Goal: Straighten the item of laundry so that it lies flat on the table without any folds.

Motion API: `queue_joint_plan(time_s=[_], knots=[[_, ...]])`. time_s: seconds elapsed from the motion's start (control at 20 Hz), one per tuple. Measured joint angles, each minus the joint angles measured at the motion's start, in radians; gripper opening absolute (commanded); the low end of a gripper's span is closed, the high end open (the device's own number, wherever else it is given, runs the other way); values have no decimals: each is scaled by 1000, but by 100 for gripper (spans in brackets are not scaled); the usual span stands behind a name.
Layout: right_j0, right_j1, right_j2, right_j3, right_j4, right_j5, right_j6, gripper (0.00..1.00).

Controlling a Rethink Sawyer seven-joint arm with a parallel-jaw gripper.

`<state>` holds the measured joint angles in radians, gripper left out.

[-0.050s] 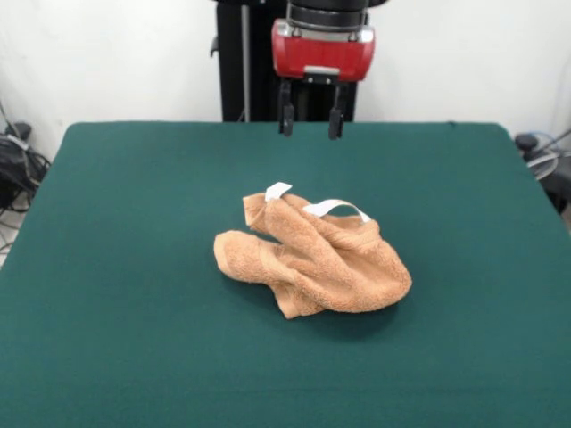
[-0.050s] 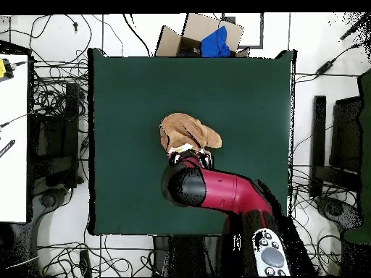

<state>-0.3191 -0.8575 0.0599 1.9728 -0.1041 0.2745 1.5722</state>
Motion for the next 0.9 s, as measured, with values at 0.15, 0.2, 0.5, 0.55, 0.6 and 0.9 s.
queue_joint_plan(time_s=[0.15, 0.2, 0.5, 0.55, 0.6, 0.9], knots=[[-2, 8, 0, 0, 0, 0, 0, 100], [-3, 12, 0, 0, 0, 0, 0, 100], [-10, 40, 0, -1, 0, 0, 0, 100], [-10, 47, 0, -1, 0, 0, 0, 100], [-11, 53, 0, -1, 0, 0, 0, 100], [-10, 93, 0, -12, 0, 0, 0, 100]])
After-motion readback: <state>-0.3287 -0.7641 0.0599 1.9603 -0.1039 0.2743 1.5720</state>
